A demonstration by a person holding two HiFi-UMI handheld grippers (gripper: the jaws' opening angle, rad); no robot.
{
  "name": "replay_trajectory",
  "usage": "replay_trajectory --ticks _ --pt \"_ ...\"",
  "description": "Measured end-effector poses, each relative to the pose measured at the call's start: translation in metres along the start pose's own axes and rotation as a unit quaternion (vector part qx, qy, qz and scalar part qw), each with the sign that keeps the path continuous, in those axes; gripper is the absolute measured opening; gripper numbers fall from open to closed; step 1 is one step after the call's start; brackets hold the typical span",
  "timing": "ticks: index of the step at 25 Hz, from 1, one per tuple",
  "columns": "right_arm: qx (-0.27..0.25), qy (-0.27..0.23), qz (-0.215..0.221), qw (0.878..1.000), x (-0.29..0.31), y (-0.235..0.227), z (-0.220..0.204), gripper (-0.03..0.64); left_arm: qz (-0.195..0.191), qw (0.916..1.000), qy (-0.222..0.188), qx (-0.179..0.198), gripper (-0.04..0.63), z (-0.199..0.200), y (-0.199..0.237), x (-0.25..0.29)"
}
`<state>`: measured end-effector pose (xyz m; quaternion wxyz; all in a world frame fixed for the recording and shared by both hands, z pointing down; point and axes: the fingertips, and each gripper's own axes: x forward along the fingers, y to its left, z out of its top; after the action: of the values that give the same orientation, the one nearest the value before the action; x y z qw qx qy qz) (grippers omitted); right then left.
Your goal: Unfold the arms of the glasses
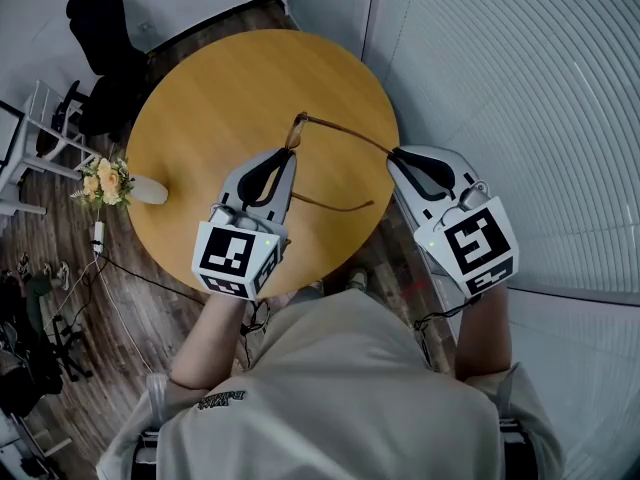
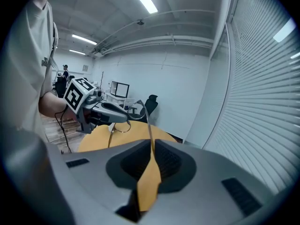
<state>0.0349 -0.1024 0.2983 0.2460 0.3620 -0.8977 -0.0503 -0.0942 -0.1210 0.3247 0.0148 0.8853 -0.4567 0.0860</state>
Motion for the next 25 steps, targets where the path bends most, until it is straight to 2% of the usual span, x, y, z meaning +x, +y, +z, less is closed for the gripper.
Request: replay_trajectory --ticks 5,11,15,20,25 --pt "0.002 0.007 -0.007 1.000 0.002 -0.001 -0.002 0.043 0.004 0.9998 0.017 0.012 0.043 -0.006 0.002 0.000" --pt "0.035 0.005 -0.001 0.999 0.009 0.006 -0.012 0.043 0.037 0.9991 0.017 0.015 0.041 -0.001 0.014 -0.002" --pt "0.062 -0.011 -0.004 0.998 0.006 0.004 -0.013 0.043 0.069 0.9976 0.007 0.003 0.043 0.003 0.037 -0.008" --pt "0.082 -0.061 -0.039 0.994 -0.008 -0.017 0.010 0.043 0.097 0.9947 -0.032 0.001 0.043 0.034 0.064 -0.018" --pt "0.110 -0.148 -0.079 0.980 -0.033 -0.036 0.042 0.041 0.105 0.9893 -0.102 -0.003 0.043 0.077 0.069 -0.036"
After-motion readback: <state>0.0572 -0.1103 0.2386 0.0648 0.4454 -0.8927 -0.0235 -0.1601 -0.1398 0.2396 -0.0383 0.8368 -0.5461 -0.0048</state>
